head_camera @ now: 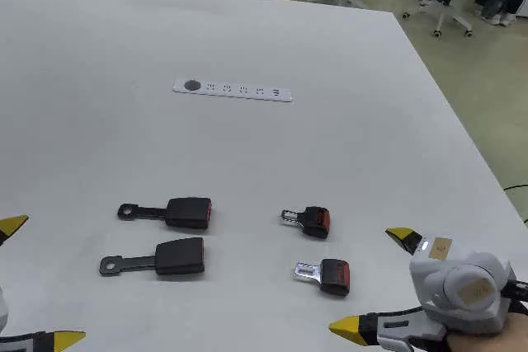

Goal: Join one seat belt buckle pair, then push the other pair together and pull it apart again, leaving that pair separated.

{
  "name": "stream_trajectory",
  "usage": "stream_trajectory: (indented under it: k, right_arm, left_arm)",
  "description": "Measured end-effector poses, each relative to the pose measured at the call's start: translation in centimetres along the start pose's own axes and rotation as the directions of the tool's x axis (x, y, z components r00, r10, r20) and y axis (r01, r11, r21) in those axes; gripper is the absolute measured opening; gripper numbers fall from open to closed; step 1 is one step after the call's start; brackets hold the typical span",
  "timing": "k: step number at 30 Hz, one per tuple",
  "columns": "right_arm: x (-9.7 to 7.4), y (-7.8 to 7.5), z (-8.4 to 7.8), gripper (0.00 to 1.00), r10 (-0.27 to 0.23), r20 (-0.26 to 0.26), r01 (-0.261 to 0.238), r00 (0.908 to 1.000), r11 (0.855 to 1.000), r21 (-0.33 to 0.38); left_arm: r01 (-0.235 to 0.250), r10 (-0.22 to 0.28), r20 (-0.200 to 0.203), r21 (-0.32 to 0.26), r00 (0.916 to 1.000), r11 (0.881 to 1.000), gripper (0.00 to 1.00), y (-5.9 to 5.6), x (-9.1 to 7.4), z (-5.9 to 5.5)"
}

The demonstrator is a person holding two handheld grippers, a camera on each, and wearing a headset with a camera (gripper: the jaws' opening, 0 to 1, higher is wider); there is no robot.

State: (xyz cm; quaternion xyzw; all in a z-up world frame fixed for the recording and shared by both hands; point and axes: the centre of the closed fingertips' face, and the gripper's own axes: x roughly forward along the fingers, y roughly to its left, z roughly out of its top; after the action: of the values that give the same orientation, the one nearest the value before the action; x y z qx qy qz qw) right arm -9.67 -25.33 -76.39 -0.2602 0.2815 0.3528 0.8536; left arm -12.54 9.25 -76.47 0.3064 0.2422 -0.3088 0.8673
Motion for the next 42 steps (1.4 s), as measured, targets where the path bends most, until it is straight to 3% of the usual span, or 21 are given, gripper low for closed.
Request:
stream_trajectory:
  k: [1, 6, 10, 14, 16, 19, 20, 25, 27, 28, 30, 32, 35, 37, 38, 42]
  right_arm:
    - [0.2, 0.6, 0.2, 0.92, 0.009, -0.007, -0.009, 0.9999, 1.000, -0.013]
    - [0.4, 0.8, 0.5, 0.92, 0.018, -0.012, -0.018, 0.9998, 0.999, -0.033]
    - [0.6, 0.9, 0.8, 0.92, 0.031, -0.015, -0.031, 0.9994, 0.999, -0.044]
    - [0.6, 0.6, 1.4, 0.92, 0.028, -0.009, -0.028, 0.9996, 0.998, -0.054]
    - [0.6, 0.6, 1.6, 0.91, 0.028, -0.008, -0.028, 0.9996, 0.998, -0.057]
    - [1.0, 0.4, 1.5, 0.90, 0.017, -0.027, -0.019, 0.9995, 0.996, -0.085]
    - [1.0, -0.1, 1.7, 0.88, -0.008, -0.027, 0.004, 0.9996, 0.992, -0.123]
    - [1.6, 0.3, 1.8, 0.82, 0.024, -0.043, -0.029, 0.9988, 0.992, -0.122]
    - [1.7, 0.7, 1.7, 0.73, 0.054, -0.063, -0.060, 0.9965, 0.994, -0.093]
    - [1.7, 0.6, 2.1, 0.73, 0.053, -0.049, -0.058, 0.9974, 0.994, -0.096]
    - [1.8, 0.7, 2.4, 0.77, 0.060, -0.039, -0.064, 0.9974, 0.992, -0.109]
    - [1.9, 0.4, 2.9, 0.85, 0.046, -0.021, -0.048, 0.9987, 0.988, -0.146]
    - [2.1, 0.6, 3.1, 0.95, 0.062, -0.016, -0.064, 0.9979, 0.990, -0.129]
    - [2.3, 0.6, 3.0, 1.00, 0.064, -0.017, -0.066, 0.9978, 0.991, -0.117]
    - [2.3, 0.4, 2.9, 1.00, 0.062, -0.021, -0.064, 0.9979, 0.991, -0.116]
    - [2.0, -0.1, 2.6, 1.00, 0.054, -0.024, -0.056, 0.9983, 0.993, -0.099]
  left_arm:
    - [-0.001, 0.001, -0.002, 0.003, 1.0000, 1.000, 1.00, 0.0, 0.0, 0.0]
    - [-0.013, 0.013, -0.021, -0.001, 0.9997, 1.000, 0.99, 0.2, 0.0, -0.4]
    - [-0.011, 0.011, -0.005, 0.004, 0.9999, 1.000, 0.98, 0.0, -0.1, 0.0]
    - [-0.007, 0.007, -0.019, 0.005, 0.9998, 1.000, 0.99, 0.0, 0.0, -0.3]
    - [-0.005, 0.006, -0.046, 0.026, 0.9989, 1.000, 1.00, -0.1, 0.2, -0.8]
    - [-0.007, 0.008, -0.042, 0.029, 0.9991, 1.000, 1.00, -0.1, 0.1, -0.8]
    - [-0.008, 0.010, -0.041, 0.028, 0.9991, 1.000, 1.00, 0.0, 0.1, -0.7]
    - [-0.015, 0.016, -0.048, 0.020, 0.9987, 1.000, 1.00, 0.3, 0.1, -0.9]
    - [-0.015, 0.015, -0.054, 0.013, 0.9984, 1.000, 1.00, 0.5, 0.2, -1.0]
    - [-0.007, 0.008, -0.061, 0.007, 0.9981, 1.000, 1.00, 0.4, 0.3, -1.1]
    - [0.002, -0.002, -0.064, -0.002, 0.9980, 1.000, 0.99, 0.3, 0.3, -1.0]
    - [0.016, -0.016, -0.017, 0.005, 0.9997, 1.000, 0.98, 0.2, 0.0, -0.1]
    - [0.061, -0.062, -0.045, -0.029, 0.9971, 0.998, 1.00, -0.2, 0.2, -0.8]
    - [0.088, -0.094, -0.070, -0.092, 0.9931, 0.992, 1.00, -0.7, 0.4, -1.3]
    - [0.081, -0.087, -0.069, -0.078, 0.9938, 0.994, 1.00, -0.3, 0.5, -1.3]
    - [0.116, -0.118, -0.070, -0.036, 0.9906, 0.993, 1.00, -0.8, 0.4, -1.1]
